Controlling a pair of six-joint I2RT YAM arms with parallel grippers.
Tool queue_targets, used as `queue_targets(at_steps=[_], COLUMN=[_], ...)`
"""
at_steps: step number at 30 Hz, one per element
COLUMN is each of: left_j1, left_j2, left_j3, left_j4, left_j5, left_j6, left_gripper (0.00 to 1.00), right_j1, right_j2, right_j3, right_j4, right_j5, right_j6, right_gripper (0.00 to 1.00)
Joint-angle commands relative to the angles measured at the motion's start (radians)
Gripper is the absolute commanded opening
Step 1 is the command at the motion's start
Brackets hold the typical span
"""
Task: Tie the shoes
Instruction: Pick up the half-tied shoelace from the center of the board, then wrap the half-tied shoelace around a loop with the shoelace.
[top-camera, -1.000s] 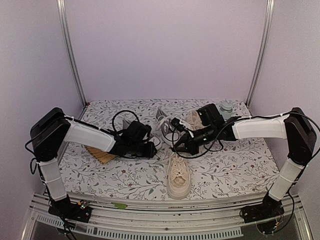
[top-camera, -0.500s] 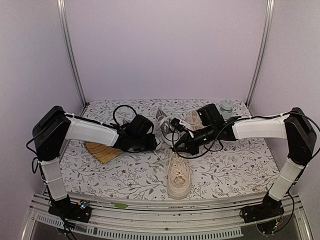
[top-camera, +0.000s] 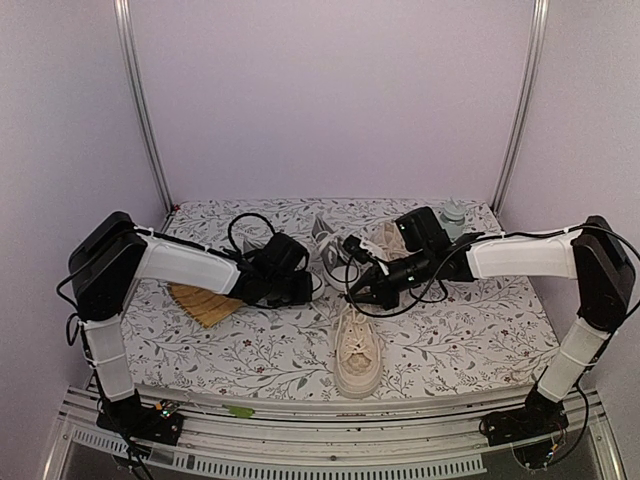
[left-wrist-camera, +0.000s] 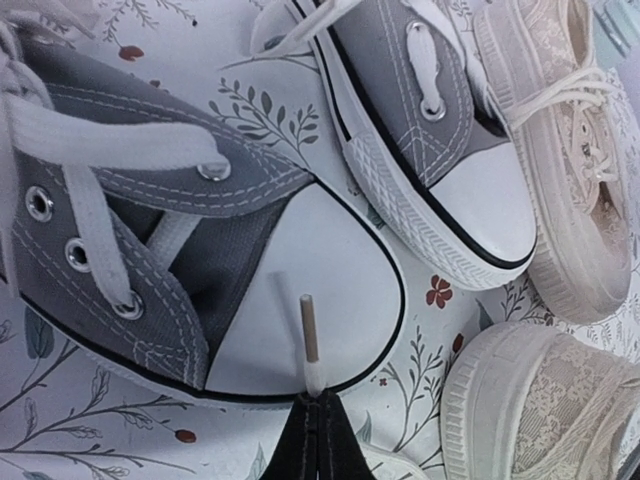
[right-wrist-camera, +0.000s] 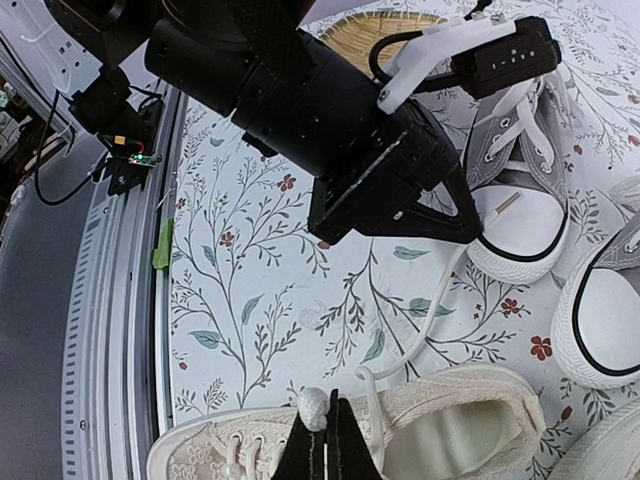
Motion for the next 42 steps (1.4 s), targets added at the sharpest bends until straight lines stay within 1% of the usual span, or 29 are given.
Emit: queue_targets(at_steps=[1,7,10,15,19,21,24,28,33,37,42], left_j1=[-0.004,-0.021,-0.045,-0.108,-0.18,-0.203,-0.238,-0.278,-0.291,-0.292,-0.292], left_j2=[-0.008,-0.099,-0.161,-0.266,-0.375,-0.434,-0.51,-0.534,-0.468,-0.406,-0.368], left_j3=[-0.025,-0.125,-0.18,-0.254,-0.344,-0.393,-0.443,-0.414,-0.353,-0.31,-0.337], left_j4=[0.007,0.094,0.159,0.282,0.433,0.506,0.598,0.638,0.651,0.656,0.701], left_j5=[-0.024,-0.092,-0.12,-0.16,-0.163,-0.125,-0.018,0.151,0.312,0.457,0.574], left_j6=[0.012,0.027,0.079,0.237,0.445,0.545,0.676,0.792,0.851,0.874,0.864], left_gripper=[0.0,0.0,0.0,0.0,0.0,0.0,0.0,0.0,0.0,0.0,0.0], right_j1=[0.005,0.005,0.005,0.005,0.002,0.001,-0.003,-0.006,-0.018,-0.035,-0.044], right_j2=[-0.043,-0.043,-0.041,-0.033,-0.033,-0.026,-0.008,0.0,0.002,-0.002,-0.019], right_j3=[-0.009,-0.008,-0.007,-0.005,-0.007,-0.004,0.004,0.006,0.004,-0.006,-0.02], right_j4=[-0.019,-0.028,-0.028,-0.028,-0.022,-0.019,-0.03,-0.027,-0.014,-0.001,-0.003], right_j5=[0.01,0.018,0.013,0.012,0.003,0.002,-0.004,-0.011,-0.021,-0.061,-0.109], right_j6=[-0.014,-0.023,-0.024,-0.026,-0.024,-0.022,-0.02,-0.009,0.016,0.036,0.042], right_gripper=[0.01,0.01,0.01,0.01,0.01,0.01,0.01,0.01,0.01,0.01,0.01])
